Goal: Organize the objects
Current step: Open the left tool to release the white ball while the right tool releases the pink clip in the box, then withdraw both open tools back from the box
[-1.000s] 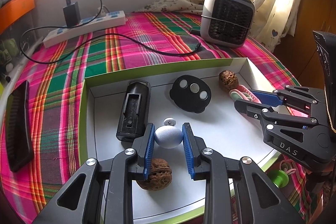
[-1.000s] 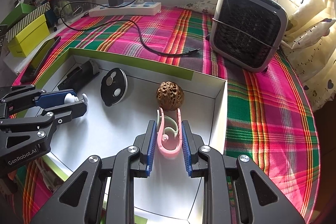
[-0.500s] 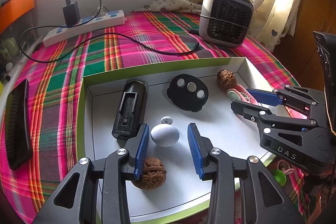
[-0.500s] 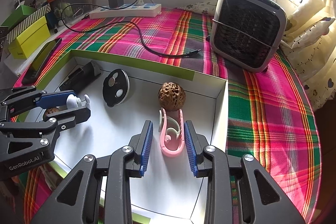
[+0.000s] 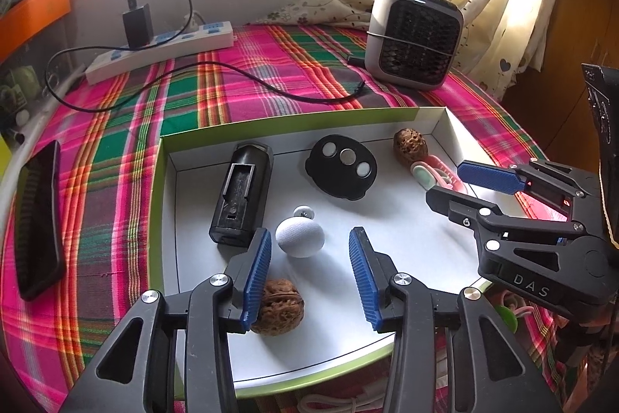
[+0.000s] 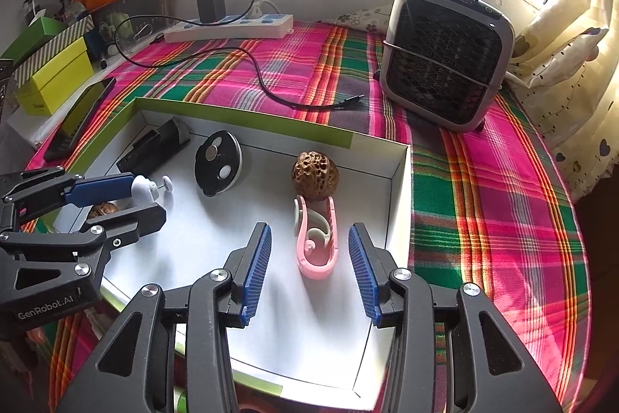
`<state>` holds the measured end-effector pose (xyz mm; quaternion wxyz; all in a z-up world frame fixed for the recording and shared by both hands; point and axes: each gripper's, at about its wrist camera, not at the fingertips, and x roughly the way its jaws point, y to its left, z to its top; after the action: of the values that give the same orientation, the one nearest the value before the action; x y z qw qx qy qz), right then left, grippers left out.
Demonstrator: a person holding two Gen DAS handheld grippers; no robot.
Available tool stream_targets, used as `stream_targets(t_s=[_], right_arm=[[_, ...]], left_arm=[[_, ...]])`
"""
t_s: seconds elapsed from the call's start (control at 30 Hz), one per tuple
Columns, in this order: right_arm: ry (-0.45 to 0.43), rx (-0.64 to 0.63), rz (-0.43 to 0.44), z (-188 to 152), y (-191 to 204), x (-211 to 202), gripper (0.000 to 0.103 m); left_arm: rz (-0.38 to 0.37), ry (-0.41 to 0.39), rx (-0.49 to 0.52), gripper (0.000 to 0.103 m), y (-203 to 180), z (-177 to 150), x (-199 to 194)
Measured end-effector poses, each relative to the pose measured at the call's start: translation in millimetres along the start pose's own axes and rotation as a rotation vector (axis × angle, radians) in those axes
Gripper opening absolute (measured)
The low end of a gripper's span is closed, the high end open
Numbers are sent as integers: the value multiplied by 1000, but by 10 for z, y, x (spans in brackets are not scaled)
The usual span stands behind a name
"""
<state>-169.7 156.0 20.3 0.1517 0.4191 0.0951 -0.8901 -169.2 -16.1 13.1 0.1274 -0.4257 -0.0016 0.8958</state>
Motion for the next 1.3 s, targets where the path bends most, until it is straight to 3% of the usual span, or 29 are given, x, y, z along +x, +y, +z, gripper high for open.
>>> stream_targets(t_s=[0.97,1.13,1.3], right_arm=[[-82,54,-16,-217,11,-407,45],[-102,60,-20,-288,17,-516,54],[-115,59,-32,-349,34,-586,54]], left_arm=[[3,-97,0,40,-135,-234,-477],[8,-100,0,40,-162,-325,-546],[6,-108,1,40,-188,-411,-606]])
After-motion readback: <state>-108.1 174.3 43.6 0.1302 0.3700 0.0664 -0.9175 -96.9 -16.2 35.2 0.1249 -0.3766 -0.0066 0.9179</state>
